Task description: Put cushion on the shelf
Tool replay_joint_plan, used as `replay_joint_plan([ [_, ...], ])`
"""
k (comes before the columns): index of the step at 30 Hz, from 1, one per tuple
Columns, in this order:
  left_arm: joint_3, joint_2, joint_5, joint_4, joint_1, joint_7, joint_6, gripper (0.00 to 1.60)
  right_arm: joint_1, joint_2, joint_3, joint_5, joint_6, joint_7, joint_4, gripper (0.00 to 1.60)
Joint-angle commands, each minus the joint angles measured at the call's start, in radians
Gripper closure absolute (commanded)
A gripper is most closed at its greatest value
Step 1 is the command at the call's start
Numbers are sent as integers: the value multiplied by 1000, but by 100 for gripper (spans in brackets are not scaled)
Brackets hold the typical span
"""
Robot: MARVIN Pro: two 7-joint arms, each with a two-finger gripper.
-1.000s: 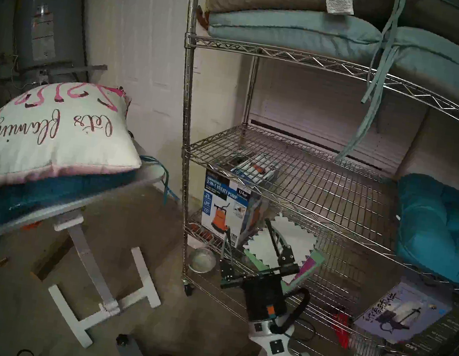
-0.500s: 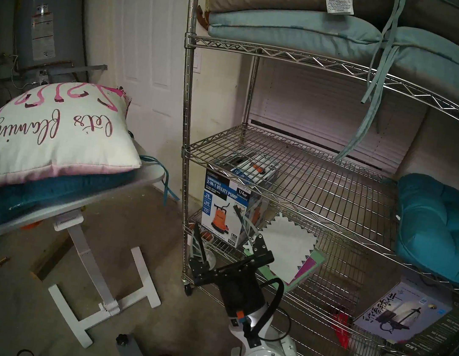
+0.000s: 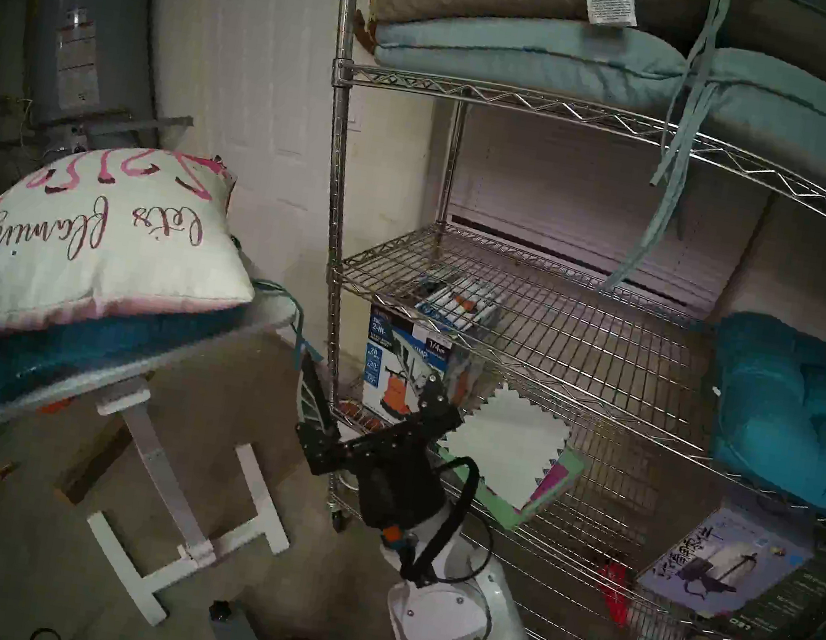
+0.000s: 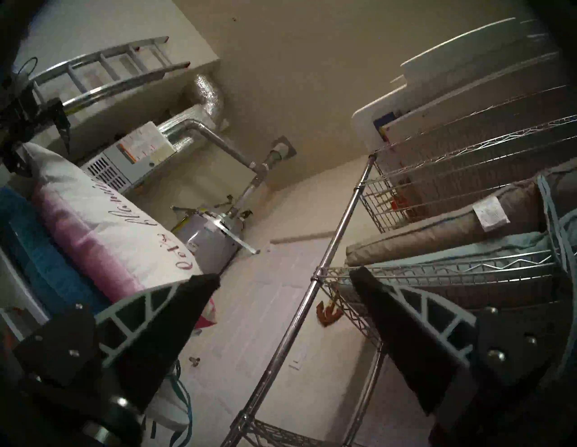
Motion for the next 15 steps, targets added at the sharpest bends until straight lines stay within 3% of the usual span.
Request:
replay_joint_plan([
  [1,-11,-5,-2,-11,0,4,0,0,94,4,-65,-53,37,-123,19,0],
  [6,-12,-8,-1,-12,-3,2,-4,0,112,16,-101,-101,70,-219,35,0],
  [7,-12,-8,0,-12,-4,2,-4,0,111,12,-97,-97,72,-203,33,0],
  [9,-12,-9,0,-12,-5,1,-6,0,120,22,-118,-124,89,-263,41,0],
  [15,-13,-12,3,-11,-10,-2,-9,0,198,18,-184,-235,69,-271,67,0],
])
